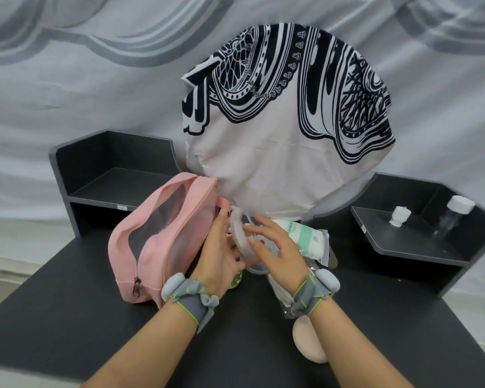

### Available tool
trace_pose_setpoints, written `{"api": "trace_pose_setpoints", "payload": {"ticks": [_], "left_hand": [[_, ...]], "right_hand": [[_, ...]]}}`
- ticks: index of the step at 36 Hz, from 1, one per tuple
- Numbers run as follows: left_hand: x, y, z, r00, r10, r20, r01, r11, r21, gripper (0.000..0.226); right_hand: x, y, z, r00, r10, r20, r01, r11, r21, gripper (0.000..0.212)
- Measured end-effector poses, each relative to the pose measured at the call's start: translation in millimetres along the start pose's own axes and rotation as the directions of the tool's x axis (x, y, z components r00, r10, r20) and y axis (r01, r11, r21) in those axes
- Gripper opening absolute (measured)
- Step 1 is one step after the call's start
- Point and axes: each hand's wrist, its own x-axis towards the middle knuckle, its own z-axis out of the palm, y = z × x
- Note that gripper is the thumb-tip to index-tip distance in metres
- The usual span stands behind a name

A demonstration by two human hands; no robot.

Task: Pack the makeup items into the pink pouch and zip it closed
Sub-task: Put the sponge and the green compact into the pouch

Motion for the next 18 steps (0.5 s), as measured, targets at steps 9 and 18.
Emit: {"api": "trace_pose_setpoints", "payload": {"ticks": [9, 18], "left_hand": [[21, 15, 2, 0.961, 0.175, -0.216, -0.150, 0.981, 0.126, 0.019], [29, 12, 2, 0.948, 0.192, -0.255, -0.159, 0.977, 0.146, 0.020]], "right_hand": [[-7, 3, -7, 0.973, 0.027, -0.228, -0.009, 0.997, 0.080, 0.020], [-16, -2, 27, 0.944, 0.052, 0.327, 0.189, 0.725, -0.663, 0.061]]}}
